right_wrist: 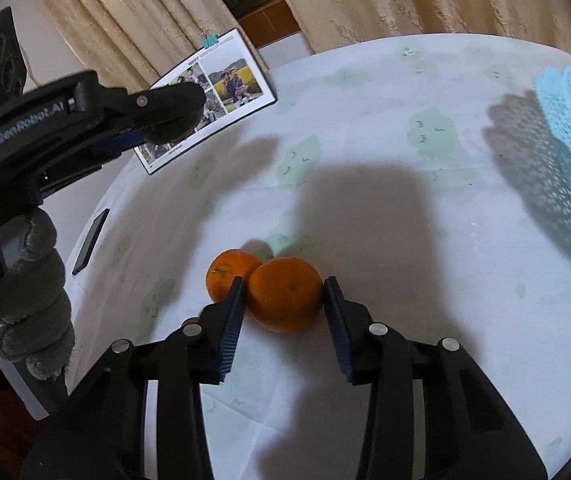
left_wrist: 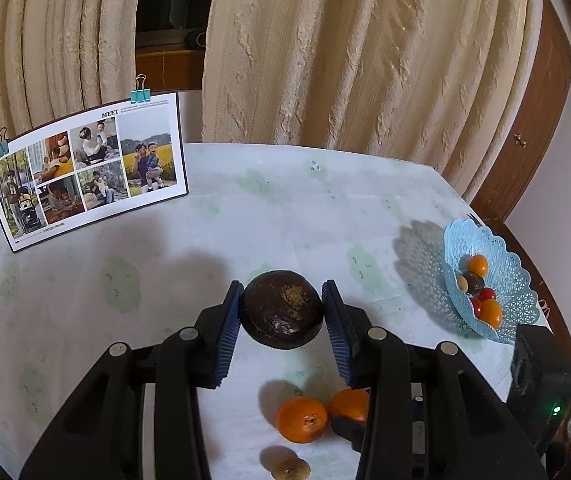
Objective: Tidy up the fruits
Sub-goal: 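Grasp the dark brown fruit with the left gripper while the right gripper grasps an orange, then carry the orange into the basket and open the right gripper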
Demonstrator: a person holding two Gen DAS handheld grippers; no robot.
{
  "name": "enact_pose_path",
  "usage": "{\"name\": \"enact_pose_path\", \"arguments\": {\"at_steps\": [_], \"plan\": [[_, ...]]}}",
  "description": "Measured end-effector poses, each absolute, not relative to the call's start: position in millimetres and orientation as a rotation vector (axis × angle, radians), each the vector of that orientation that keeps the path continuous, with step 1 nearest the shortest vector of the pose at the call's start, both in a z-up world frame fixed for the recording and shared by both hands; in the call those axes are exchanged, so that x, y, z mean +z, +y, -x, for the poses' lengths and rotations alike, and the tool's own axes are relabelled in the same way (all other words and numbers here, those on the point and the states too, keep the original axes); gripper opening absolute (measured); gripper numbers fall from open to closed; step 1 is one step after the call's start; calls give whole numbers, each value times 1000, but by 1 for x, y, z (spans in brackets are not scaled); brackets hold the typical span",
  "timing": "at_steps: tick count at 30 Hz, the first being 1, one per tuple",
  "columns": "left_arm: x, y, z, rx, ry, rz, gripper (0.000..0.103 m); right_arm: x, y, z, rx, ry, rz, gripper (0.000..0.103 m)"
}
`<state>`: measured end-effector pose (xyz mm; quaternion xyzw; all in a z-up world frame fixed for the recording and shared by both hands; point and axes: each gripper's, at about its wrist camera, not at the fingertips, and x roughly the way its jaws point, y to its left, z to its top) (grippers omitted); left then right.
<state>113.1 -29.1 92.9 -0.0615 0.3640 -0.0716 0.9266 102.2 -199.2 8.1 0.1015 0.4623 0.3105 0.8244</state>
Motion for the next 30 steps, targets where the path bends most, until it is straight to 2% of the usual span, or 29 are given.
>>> {"name": "enact_pose_path", "arguments": {"at_steps": [15, 30], "plan": [[92, -38, -109, -109, 714, 61, 41, 35, -236, -79, 548, 863, -256, 41], [89, -53, -103, -136, 713, 24, 41, 72, -347, -68, 273, 682, -402, 41]]}}
